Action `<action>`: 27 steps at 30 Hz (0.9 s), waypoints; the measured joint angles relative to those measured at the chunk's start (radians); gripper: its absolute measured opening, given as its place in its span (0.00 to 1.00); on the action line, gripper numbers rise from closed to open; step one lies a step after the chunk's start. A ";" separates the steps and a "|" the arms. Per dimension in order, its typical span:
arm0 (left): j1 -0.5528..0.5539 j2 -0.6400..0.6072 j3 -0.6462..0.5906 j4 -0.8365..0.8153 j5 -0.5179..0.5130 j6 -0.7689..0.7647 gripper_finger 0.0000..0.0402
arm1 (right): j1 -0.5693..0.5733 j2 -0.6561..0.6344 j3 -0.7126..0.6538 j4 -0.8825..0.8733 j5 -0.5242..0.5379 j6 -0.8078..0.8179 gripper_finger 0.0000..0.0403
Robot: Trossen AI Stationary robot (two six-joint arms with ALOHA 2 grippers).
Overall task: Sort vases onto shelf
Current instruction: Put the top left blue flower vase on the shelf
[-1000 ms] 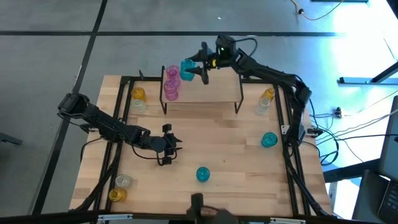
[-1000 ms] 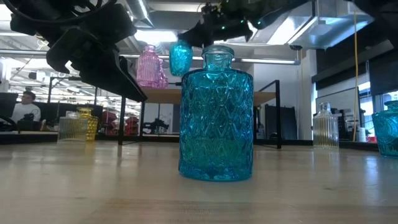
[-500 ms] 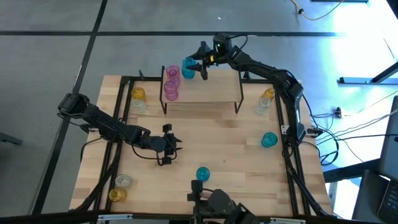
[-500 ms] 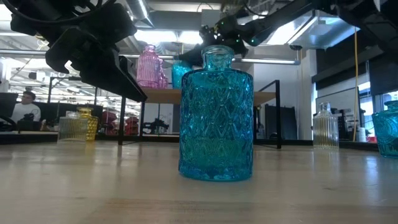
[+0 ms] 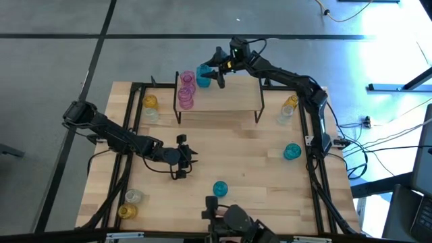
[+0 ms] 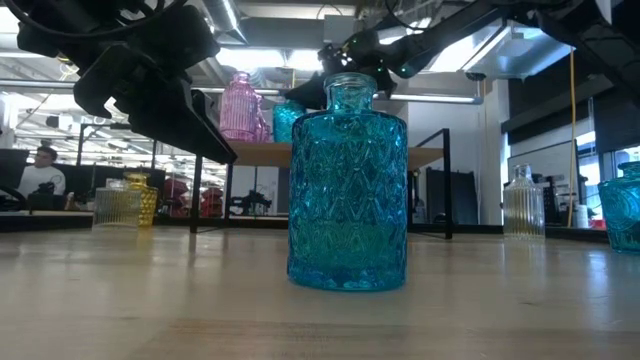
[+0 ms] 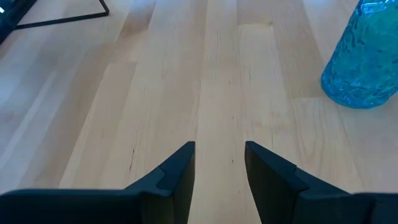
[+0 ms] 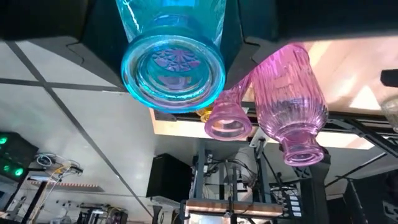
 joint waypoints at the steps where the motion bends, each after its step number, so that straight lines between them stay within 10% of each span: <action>1: 0.000 0.000 0.000 0.000 0.000 0.000 0.33 | 0.000 0.002 0.000 -0.002 0.004 0.000 0.46; 27: 0.000 0.000 0.000 -0.002 0.020 0.000 0.33 | 0.000 0.004 0.000 0.006 0.021 0.002 0.55</action>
